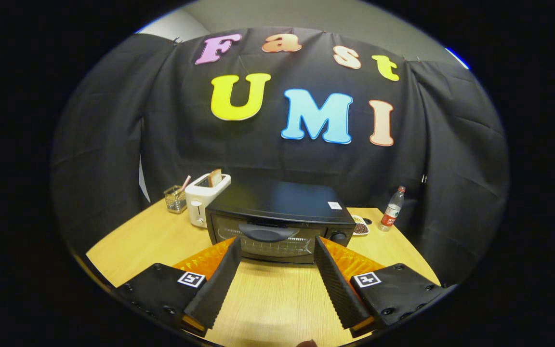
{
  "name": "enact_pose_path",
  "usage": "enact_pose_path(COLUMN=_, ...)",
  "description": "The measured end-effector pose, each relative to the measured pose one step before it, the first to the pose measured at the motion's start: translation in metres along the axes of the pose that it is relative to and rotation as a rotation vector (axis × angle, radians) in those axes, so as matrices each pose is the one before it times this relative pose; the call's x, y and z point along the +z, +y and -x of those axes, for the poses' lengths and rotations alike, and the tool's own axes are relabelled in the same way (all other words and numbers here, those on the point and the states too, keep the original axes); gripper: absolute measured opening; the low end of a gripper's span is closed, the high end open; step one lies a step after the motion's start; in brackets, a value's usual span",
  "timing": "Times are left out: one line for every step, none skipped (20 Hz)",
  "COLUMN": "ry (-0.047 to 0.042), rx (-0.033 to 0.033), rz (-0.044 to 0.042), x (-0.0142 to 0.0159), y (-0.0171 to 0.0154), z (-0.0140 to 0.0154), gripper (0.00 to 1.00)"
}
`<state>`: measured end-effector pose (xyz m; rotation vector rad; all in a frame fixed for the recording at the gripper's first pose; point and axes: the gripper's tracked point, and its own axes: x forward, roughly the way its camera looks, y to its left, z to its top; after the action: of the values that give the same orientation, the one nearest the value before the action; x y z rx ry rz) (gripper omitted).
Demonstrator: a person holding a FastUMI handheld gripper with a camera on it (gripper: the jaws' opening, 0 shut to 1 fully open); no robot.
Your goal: Open the toaster oven, put the food inside, and close the toaster oven door.
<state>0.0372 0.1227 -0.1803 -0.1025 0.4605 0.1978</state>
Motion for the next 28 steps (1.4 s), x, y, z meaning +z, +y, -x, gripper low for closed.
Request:
enact_pose_path(ry=-0.02102, rx=-0.00010, rz=-0.02213, x=0.00700, y=-0.00583, z=0.00849, gripper=0.96)
enact_pose_path(ry=-0.02004, rx=0.00009, rz=-0.01370, x=0.00723, y=-0.00467, z=0.00910, gripper=0.96)
enact_pose_path(ry=-0.01691, rx=-0.00881, rz=-0.00478, x=0.00595, y=-0.00596, z=0.00963, gripper=0.96)
enact_pose_path(ry=-0.02403, rx=-0.00827, rz=0.00072, x=0.00779, y=-0.00662, z=0.00984, gripper=0.96)
enact_pose_path(ry=-0.02113, rx=-0.00647, rz=0.00064, x=0.00679, y=-0.00567, z=0.00941, gripper=0.96)
enact_pose_path(ry=-0.01805, rx=-0.00255, rz=-0.00144, x=0.00596, y=-0.00485, z=0.00932, gripper=0.96)
enact_pose_path(ry=-0.01523, rx=-0.00307, rz=-0.00375, x=0.00411, y=-0.00467, z=0.01022, gripper=0.96)
enact_pose_path(ry=-0.01418, rx=-0.00291, rz=-0.00645, x=0.00507, y=-0.00457, z=0.01044, gripper=0.96)
enact_pose_path(ry=-0.01679, rx=-0.00409, rz=-0.00325, x=0.00439, y=-0.00584, z=0.00830, gripper=0.96)
enact_pose_path(ry=-0.02288, rx=-0.00691, rz=0.00258, x=0.00625, y=-0.00680, z=0.00916, gripper=0.96)
enact_pose_path(ry=-0.02572, rx=-0.00600, rz=0.00810, x=0.00585, y=-0.00714, z=0.00739, gripper=0.96)
enact_pose_path(ry=-0.01426, rx=-0.00981, rz=0.00726, x=0.00478, y=-0.00819, z=0.00612, gripper=0.96)
enact_pose_path(ry=-0.00344, rx=-0.00918, rz=0.00152, x=0.00072, y=-0.00744, z=0.00683, gripper=0.96)
enact_pose_path(ry=0.00226, rx=-0.00927, rz=-0.00496, x=0.00150, y=-0.00700, z=0.00695, gripper=0.96)
enact_pose_path(ry=-0.00328, rx=-0.00981, rz=-0.00667, x=0.00248, y=-0.00770, z=0.00515, gripper=0.96)
enact_pose_path(ry=-0.00552, rx=-0.01241, rz=-0.00571, x=0.00395, y=-0.00771, z=0.00570, gripper=0.96)
enact_pose_path(ry=-0.01098, rx=-0.01009, rz=-0.00178, x=0.00412, y=-0.00813, z=0.00446, gripper=0.96)
enact_pose_path(ry=-0.00871, rx=-0.00935, rz=-0.00026, x=0.00358, y=-0.00627, z=0.00394, gripper=0.96)
enact_pose_path(ry=-0.00927, rx=-0.00704, rz=-0.00031, x=0.00329, y=-0.00592, z=0.00253, gripper=0.96)
enact_pose_path(ry=-0.00832, rx=-0.00881, rz=-0.00046, x=0.00373, y=-0.00573, z=0.00206, gripper=0.96)
enact_pose_path(ry=-0.00227, rx=-0.00635, rz=-0.00547, x=0.00216, y=-0.00421, z=0.00059, gripper=0.96)
enact_pose_path(ry=-0.00367, rx=-0.00029, rz=-0.01029, x=0.00230, y=-0.00178, z=0.00032, gripper=0.96)
enact_pose_path(ry=-0.00152, rx=0.00025, rz=-0.01108, x=0.00304, y=-0.00141, z=0.00020, gripper=0.96)
enact_pose_path(ry=-0.00491, rx=0.00019, rz=-0.00657, x=0.00186, y=-0.00175, z=0.00027, gripper=0.96)
enact_pose_path(ry=-0.00690, rx=-0.00064, rz=-0.00088, x=0.00184, y=-0.00239, z=-0.00144, gripper=0.96)
enact_pose_path(ry=-0.00694, rx=-0.00094, rz=0.00161, x=0.00186, y=-0.00149, z=-0.00135, gripper=0.96)
enact_pose_path(ry=-0.00572, rx=0.00152, rz=0.00046, x=0.00089, y=-0.00028, z=-0.00126, gripper=0.96)
enact_pose_path(ry=-0.00255, rx=0.00531, rz=-0.00245, x=0.00050, y=0.00098, z=-0.00238, gripper=0.96)
